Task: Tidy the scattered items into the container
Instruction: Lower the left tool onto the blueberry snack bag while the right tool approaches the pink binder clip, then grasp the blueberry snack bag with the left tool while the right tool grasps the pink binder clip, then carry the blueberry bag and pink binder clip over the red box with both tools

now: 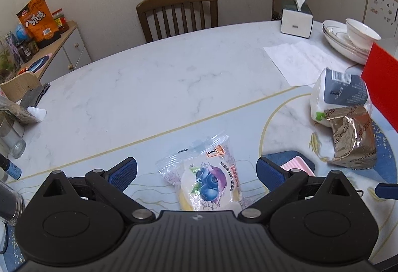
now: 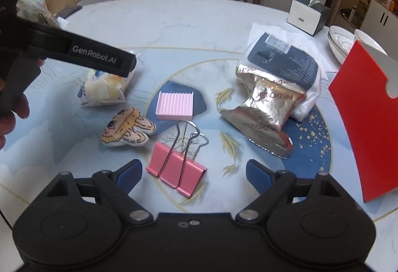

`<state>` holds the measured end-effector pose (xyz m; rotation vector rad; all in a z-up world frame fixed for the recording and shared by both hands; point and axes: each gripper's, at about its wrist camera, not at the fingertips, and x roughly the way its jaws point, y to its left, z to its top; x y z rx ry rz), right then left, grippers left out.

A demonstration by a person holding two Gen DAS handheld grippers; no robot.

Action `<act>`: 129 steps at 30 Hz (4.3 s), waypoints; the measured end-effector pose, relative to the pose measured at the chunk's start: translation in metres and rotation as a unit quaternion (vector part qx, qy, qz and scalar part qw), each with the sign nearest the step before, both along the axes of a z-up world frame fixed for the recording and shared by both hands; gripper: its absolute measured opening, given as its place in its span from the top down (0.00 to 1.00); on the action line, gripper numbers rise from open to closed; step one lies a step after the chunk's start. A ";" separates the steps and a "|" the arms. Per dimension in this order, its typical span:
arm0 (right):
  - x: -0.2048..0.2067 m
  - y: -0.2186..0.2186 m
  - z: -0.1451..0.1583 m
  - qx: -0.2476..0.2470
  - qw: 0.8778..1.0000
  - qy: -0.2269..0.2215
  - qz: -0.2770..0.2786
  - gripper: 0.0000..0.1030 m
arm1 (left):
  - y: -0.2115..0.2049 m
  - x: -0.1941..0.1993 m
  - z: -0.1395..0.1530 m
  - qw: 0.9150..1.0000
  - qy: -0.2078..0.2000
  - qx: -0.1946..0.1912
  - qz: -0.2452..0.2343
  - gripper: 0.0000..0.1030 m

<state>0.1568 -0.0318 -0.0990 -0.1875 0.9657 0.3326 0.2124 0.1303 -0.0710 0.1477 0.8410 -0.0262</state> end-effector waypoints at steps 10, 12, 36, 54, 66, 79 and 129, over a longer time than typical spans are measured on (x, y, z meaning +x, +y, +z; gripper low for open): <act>0.012 0.006 -0.009 0.001 1.000 0.006 -0.027 0.19 | 0.001 0.010 -0.011 1.000 0.011 0.002 0.004 0.00; 0.012 0.006 -0.010 0.003 1.000 0.006 -0.024 0.21 | 0.001 0.011 -0.013 1.000 0.015 0.001 0.005 0.00; 0.021 -0.037 -0.007 0.028 0.999 0.016 -0.012 0.52 | 0.006 0.017 -0.029 0.998 0.044 -0.040 0.023 0.15; 0.017 -0.049 -0.004 0.039 0.999 0.023 -0.013 0.55 | 0.001 0.010 -0.027 0.997 0.059 -0.043 0.022 0.50; 0.015 -0.054 0.002 0.054 0.998 0.017 -0.019 0.62 | 0.005 -0.005 -0.023 0.997 0.059 -0.046 0.037 0.51; 0.029 -0.029 -0.006 0.066 0.995 0.022 -0.072 0.35 | 0.003 -0.011 -0.019 0.997 0.053 -0.035 0.037 0.51; 0.012 -0.144 0.082 0.101 0.994 -0.025 -0.040 0.49 | -0.117 -0.060 0.057 0.997 0.046 -0.050 -0.024 0.51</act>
